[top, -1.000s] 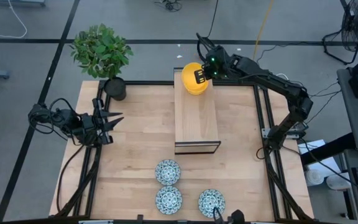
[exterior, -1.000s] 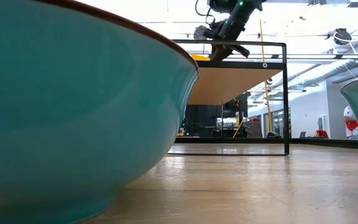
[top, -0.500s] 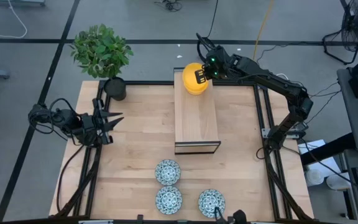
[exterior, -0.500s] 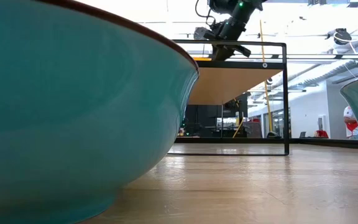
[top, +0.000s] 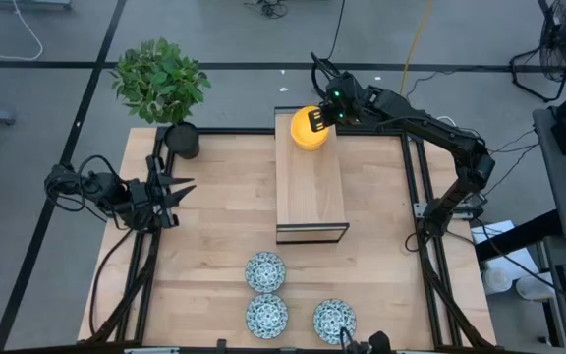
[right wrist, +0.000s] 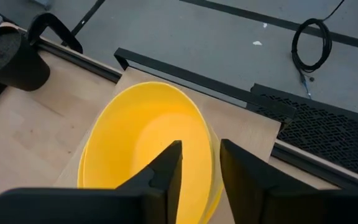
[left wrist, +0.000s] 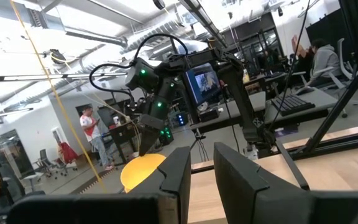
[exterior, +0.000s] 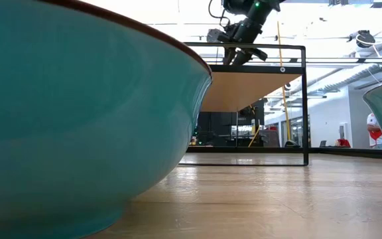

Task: Pick & Place Mini bowls
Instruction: Stack the yellow bowl on top of the yellow bowl on the shelf

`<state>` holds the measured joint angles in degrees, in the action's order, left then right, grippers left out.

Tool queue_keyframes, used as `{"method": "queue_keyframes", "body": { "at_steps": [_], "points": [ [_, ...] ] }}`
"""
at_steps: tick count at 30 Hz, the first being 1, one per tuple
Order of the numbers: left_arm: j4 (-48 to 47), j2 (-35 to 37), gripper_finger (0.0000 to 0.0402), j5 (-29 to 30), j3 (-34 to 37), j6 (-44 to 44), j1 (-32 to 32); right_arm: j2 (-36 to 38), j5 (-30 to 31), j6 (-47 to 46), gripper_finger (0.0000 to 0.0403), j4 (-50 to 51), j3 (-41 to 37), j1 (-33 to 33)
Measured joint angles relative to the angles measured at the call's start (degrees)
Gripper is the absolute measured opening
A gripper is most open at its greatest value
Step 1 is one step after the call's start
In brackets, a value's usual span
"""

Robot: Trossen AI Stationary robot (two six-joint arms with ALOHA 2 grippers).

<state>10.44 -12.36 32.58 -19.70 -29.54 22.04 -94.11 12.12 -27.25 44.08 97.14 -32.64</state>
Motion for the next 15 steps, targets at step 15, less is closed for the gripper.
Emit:
{"method": "queue_keyframes", "body": {
  "at_steps": [15],
  "points": [
    [-0.4,0.0,0.0076,0.0,0.0,0.0,0.0,1.8,-0.2,18.6,0.0052,-14.0,-0.4,3.6]
  ]
}}
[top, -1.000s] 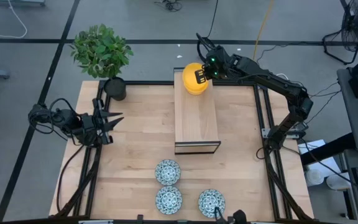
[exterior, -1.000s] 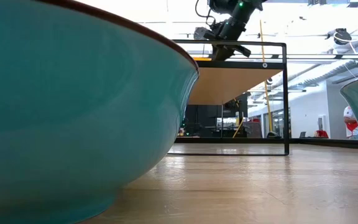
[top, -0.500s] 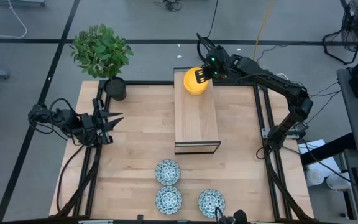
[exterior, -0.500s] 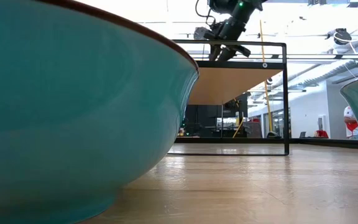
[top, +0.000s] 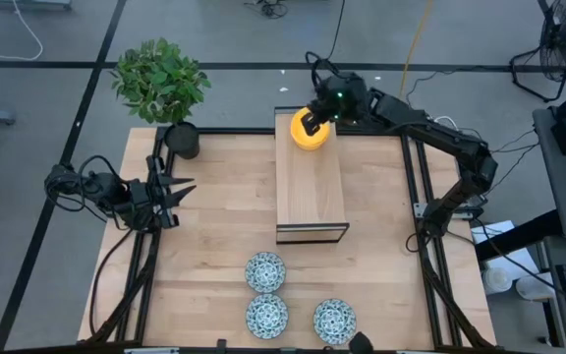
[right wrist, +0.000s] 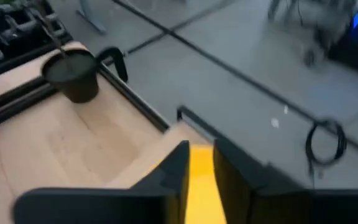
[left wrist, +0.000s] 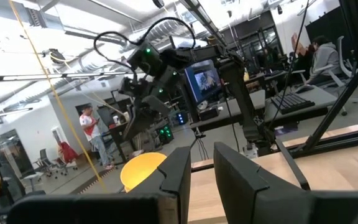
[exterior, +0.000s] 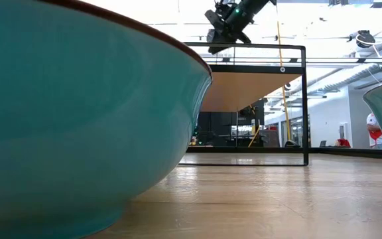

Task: Pick & Place Mini bowls
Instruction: Stack the yellow bowl on top of the yellow bowl on the shelf

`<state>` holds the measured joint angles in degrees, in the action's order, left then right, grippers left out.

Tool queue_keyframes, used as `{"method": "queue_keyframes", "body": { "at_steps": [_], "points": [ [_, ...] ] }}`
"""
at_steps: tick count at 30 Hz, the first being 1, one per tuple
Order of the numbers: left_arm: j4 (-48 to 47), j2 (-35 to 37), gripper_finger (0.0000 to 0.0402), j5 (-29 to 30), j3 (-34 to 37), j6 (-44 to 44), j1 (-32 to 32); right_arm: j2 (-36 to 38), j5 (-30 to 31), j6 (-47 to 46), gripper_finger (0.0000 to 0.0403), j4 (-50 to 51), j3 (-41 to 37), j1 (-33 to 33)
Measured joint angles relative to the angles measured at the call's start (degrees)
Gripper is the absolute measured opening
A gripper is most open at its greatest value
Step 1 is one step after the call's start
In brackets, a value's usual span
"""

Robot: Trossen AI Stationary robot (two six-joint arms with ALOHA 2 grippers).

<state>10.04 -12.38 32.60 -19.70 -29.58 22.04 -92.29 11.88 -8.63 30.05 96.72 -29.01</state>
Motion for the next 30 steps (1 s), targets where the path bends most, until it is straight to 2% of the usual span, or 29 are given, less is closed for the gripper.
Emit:
{"method": "queue_keyframes", "body": {
  "at_steps": [3,10,13,16,21,30],
  "points": [
    [0.0,0.0,0.0076,0.0,0.0,0.0,0.0,0.1,0.1,1.9,0.001,-10.6,-3.9,0.7],
    [0.0,0.0,0.0076,0.0,0.0,0.1,0.0,0.0,-0.2,6.0,0.0001,-38.2,-18.6,0.9],
    [0.0,0.0,0.0076,0.0,0.0,0.0,0.0,-0.1,-3.1,8.8,0.0001,-49.8,-25.6,0.8],
    [0.0,0.0,0.0076,0.0,0.0,-0.1,0.0,0.0,-3.0,9.1,0.0,-58.3,-30.5,0.4],
    [0.0,0.0,0.0076,0.0,0.0,-0.1,0.0,0.0,-3.0,5.8,0.0,-59.9,-34.0,-1.0],
    [0.0,0.0,0.0076,0.0,0.0,-0.1,0.0,0.0,-6.1,1.3,0.0,-57.3,-34.2,-1.0]
  ]
}}
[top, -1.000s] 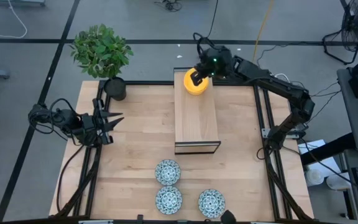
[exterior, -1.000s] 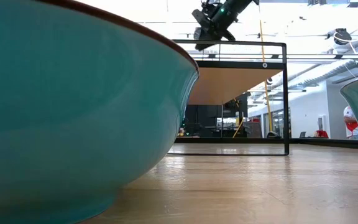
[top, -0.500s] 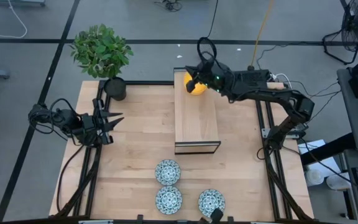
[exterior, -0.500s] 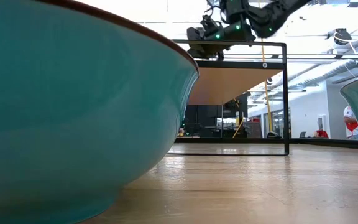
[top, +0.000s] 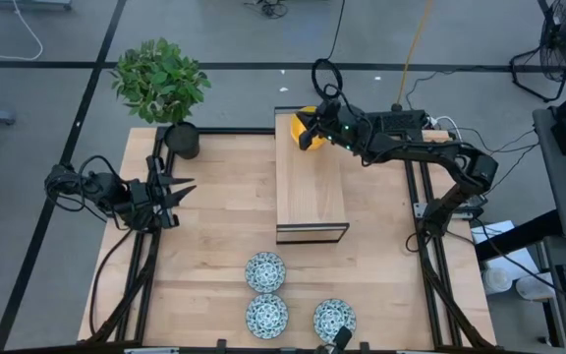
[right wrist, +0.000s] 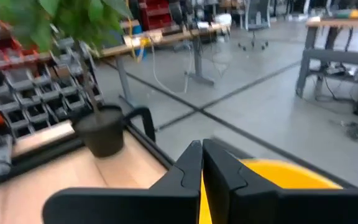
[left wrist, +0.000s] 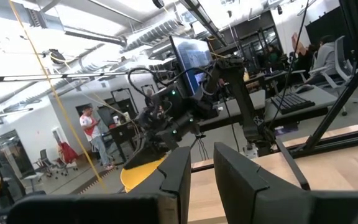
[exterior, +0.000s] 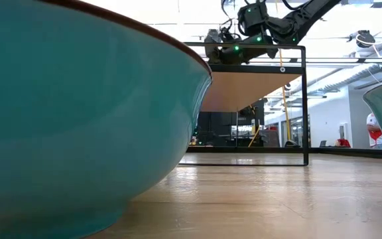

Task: Pick & Place Mini bowls
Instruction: Stack the yellow bowl on top of the yellow bowl on the shelf, then put the bottom right blue patterned bowl on the shelf

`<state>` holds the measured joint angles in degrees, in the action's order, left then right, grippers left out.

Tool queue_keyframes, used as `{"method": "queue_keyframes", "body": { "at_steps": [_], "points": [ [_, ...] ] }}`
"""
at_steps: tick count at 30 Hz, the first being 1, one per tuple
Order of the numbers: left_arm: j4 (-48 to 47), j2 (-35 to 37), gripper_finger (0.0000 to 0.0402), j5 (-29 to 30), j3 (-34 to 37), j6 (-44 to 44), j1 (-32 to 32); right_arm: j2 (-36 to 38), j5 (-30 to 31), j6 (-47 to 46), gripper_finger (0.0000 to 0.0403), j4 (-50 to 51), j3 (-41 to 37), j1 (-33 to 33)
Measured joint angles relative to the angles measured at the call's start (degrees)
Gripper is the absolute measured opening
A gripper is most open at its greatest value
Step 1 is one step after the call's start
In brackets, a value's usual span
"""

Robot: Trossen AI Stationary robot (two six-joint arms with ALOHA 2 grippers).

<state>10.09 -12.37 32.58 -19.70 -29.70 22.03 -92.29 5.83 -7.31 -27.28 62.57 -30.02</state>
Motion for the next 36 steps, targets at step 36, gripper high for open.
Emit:
{"method": "queue_keyframes", "body": {
  "at_steps": [36],
  "points": [
    [0.1,0.0,0.0076,0.0,0.0,-0.3,0.0,-1.5,7.5,7.2,0.0,-8.2,0.0,0.5]
  ]
}}
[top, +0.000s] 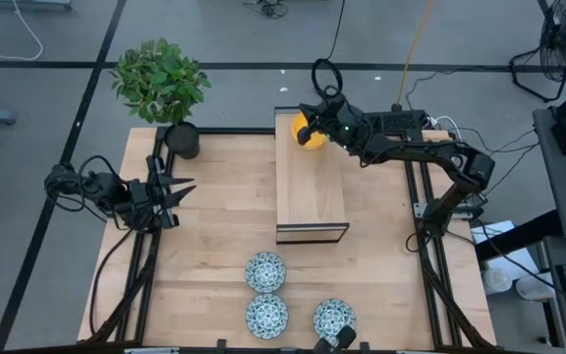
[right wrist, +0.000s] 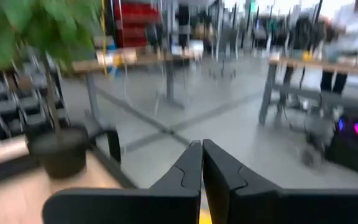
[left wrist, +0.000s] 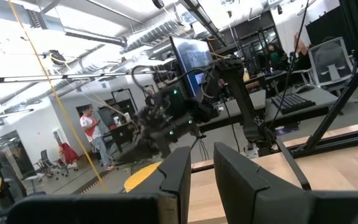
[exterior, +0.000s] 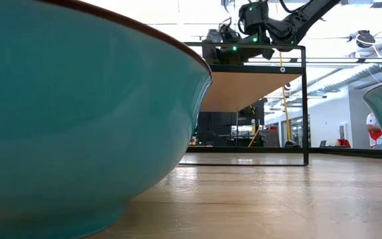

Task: Pick & Place Mini bowls
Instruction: Put the bottom right blue patterned bowl on the shelf

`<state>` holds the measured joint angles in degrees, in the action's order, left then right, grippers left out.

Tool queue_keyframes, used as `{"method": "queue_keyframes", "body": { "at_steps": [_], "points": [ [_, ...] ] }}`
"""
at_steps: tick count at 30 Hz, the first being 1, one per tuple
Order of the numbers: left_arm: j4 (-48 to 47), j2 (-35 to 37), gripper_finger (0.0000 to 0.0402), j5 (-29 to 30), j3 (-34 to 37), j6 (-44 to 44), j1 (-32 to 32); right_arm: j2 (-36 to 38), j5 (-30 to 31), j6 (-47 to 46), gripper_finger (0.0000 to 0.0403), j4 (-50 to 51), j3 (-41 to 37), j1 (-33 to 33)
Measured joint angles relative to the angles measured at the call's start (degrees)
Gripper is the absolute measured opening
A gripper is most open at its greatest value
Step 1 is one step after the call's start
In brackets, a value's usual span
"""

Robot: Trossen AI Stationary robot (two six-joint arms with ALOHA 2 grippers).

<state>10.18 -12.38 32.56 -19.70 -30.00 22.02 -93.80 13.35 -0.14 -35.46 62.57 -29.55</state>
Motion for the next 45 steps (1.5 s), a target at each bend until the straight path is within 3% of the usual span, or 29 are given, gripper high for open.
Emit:
{"method": "queue_keyframes", "body": {
  "at_steps": [6,14,22,27,32,35,40,43,45],
  "points": [
    [0.0,0.0,0.0076,0.0,0.0,-0.1,0.0,0.0,-1.0,-0.6,0.0,-0.8,0.0,0.8],
    [0.0,0.0,0.0076,0.0,0.0,0.2,0.0,4.5,-11.9,2.1,0.0,-3.3,0.0,7.4],
    [-0.1,0.0,0.0076,0.0,0.0,0.6,0.0,10.3,-21.0,4.6,0.0,-2.6,0.0,24.5],
    [-0.1,0.0,0.0076,0.0,0.0,1.7,0.0,11.3,-30.0,4.2,0.0003,-3.8,0.0,37.3],
    [-0.1,0.0,0.0076,0.0,0.0,2.3,0.0,11.2,-31.6,8.0,0.0046,0.4,0.0,47.9],
    [0.0,0.0,0.0076,0.4,0.0,2.2,0.0,11.2,-26.1,10.7,0.0096,6.3,0.0,54.2],
    [0.1,0.0,0.0076,2.1,0.0,2.1,0.0,10.8,-0.9,10.8,0.0197,16.0,1.3,64.9],
    [0.1,0.0,0.0076,2.1,0.0,2.0,0.0,9.9,13.2,3.7,0.0244,26.8,5.0,69.1],
    [0.0,0.0,0.0076,2.1,0.0,2.4,0.0,9.3,19.1,-5.1,0.0259,34.3,8.1,70.9]
  ]
}}
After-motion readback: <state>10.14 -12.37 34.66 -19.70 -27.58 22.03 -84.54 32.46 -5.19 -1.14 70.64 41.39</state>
